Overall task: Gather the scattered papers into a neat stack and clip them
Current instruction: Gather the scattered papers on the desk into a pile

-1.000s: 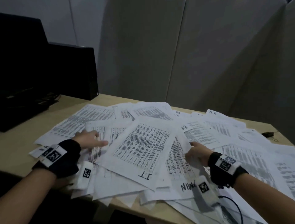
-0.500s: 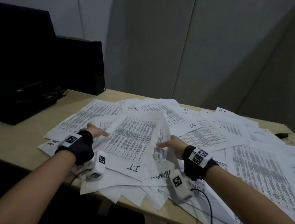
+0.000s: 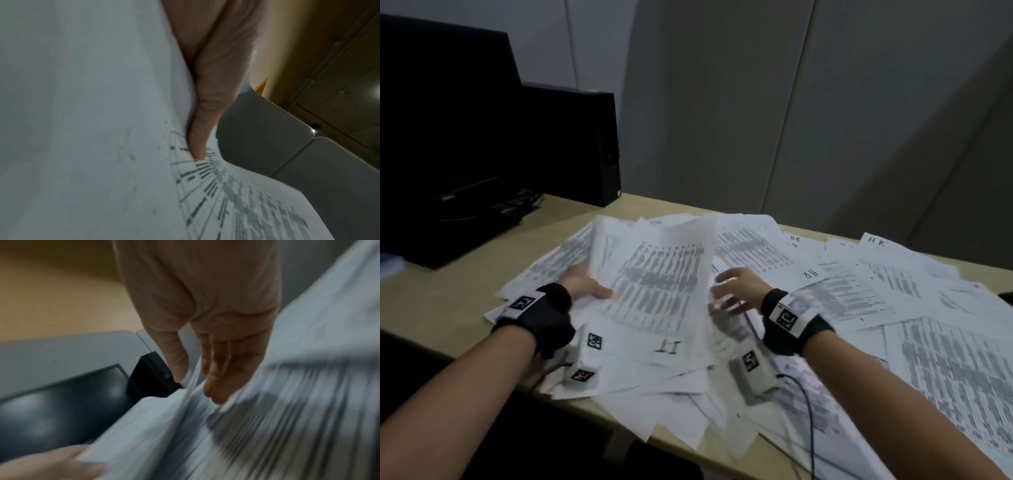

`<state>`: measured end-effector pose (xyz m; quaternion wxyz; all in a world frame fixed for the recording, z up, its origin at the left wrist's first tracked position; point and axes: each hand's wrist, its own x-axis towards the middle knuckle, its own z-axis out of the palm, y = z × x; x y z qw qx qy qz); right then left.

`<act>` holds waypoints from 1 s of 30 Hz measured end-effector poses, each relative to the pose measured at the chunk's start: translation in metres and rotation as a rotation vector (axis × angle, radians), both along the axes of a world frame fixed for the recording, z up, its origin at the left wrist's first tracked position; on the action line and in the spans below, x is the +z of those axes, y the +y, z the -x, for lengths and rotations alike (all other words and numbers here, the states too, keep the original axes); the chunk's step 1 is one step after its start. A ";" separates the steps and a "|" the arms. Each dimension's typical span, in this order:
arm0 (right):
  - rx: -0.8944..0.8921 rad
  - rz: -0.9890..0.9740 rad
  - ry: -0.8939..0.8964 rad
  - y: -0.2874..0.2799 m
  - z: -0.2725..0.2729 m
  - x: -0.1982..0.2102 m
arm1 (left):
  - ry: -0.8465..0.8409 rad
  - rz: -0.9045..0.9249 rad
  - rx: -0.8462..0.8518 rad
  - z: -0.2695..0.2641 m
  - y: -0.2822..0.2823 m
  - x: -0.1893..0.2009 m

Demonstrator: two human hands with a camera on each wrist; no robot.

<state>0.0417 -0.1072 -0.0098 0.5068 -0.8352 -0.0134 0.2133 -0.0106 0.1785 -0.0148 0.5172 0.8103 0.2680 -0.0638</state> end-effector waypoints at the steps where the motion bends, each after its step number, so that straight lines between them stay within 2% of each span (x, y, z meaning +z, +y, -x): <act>1: -0.046 0.124 -0.106 -0.014 -0.012 0.010 | -0.025 -0.046 0.032 -0.006 0.013 0.003; 2: -0.093 0.260 -0.206 -0.029 -0.026 0.019 | -0.042 -0.090 0.063 -0.014 0.028 0.006; 4: -0.132 0.561 -0.283 -0.060 -0.051 0.029 | -0.047 -0.138 0.120 -0.030 0.049 0.012; 6: -0.154 0.764 -0.194 -0.090 -0.078 0.025 | -0.006 -0.197 0.114 -0.046 0.063 0.011; 8: -0.169 0.858 -0.077 -0.110 -0.096 0.016 | 0.062 -0.233 0.099 -0.062 0.076 0.006; 11: -0.203 0.798 0.007 -0.112 -0.100 0.011 | 0.157 -0.269 0.082 -0.083 0.098 -0.001; 15: -0.225 0.752 -0.023 -0.094 -0.111 0.012 | 0.167 -0.189 0.022 -0.111 0.121 -0.009; 18: -0.114 0.700 0.051 -0.068 -0.115 0.015 | 0.224 -0.099 -0.071 -0.111 0.106 -0.001; 21: -0.016 0.587 0.082 -0.037 -0.108 0.021 | 0.205 0.062 -0.130 -0.107 0.084 0.001; 24: 0.057 0.468 0.145 -0.009 -0.103 0.015 | 0.173 0.137 -0.166 -0.106 0.069 -0.007; 30: 0.103 0.264 0.199 0.018 -0.104 0.003 | 0.130 0.001 -0.050 -0.117 0.072 -0.029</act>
